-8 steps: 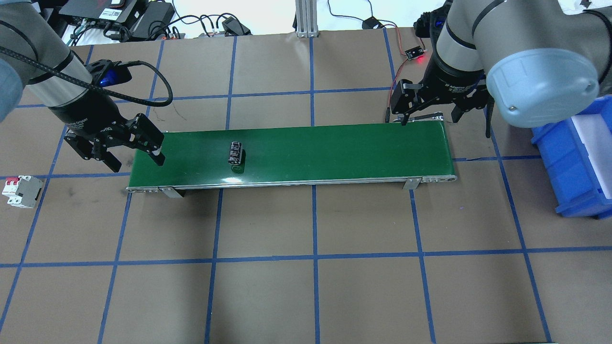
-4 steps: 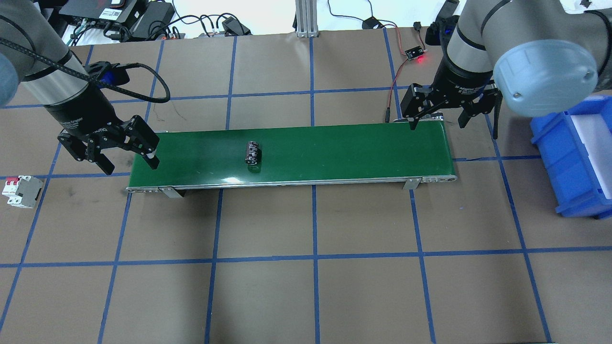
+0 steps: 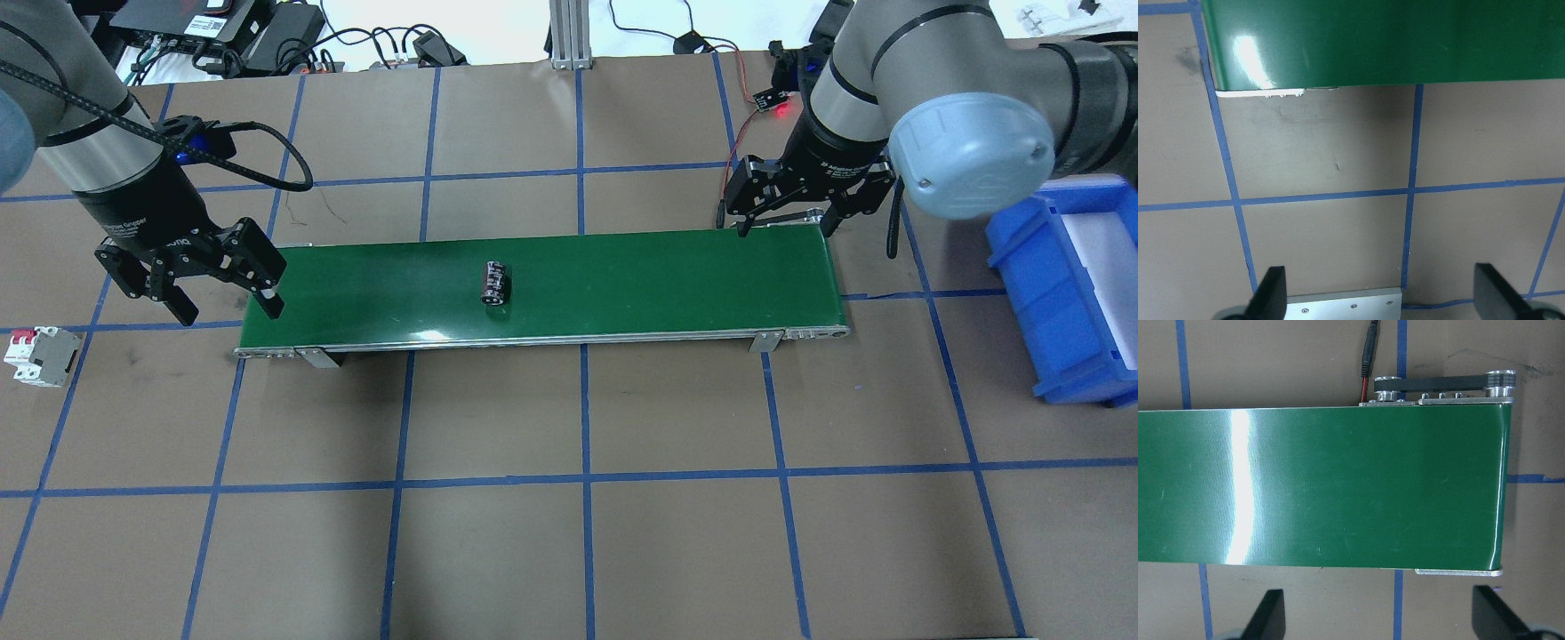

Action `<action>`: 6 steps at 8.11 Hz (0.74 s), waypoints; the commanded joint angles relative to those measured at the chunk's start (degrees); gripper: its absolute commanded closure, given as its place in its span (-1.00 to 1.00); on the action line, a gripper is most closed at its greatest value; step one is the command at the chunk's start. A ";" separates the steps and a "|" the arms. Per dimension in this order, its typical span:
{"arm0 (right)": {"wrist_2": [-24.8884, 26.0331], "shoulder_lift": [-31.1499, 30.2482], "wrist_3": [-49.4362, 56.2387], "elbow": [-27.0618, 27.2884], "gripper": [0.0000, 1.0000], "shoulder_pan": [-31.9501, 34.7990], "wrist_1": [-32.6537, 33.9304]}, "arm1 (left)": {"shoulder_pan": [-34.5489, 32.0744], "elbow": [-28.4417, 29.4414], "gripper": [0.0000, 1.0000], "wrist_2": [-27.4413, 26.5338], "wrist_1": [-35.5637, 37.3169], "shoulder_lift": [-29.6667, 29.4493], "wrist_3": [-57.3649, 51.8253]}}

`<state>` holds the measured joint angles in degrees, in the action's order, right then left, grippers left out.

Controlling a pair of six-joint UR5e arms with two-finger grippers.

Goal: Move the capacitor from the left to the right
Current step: 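Raise the left gripper away while the right gripper moves toward the belt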

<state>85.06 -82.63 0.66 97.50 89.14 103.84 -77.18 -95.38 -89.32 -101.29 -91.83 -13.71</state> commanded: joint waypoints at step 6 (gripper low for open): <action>-2.09 3.18 0.13 2.07 -1.00 -0.02 6.46 | 0.01 0.20 -1.00 0.11 -0.49 1.39 0.00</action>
<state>83.52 -79.77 0.62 99.02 89.12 110.11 -77.17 -95.21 -89.27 -101.78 -90.69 -13.71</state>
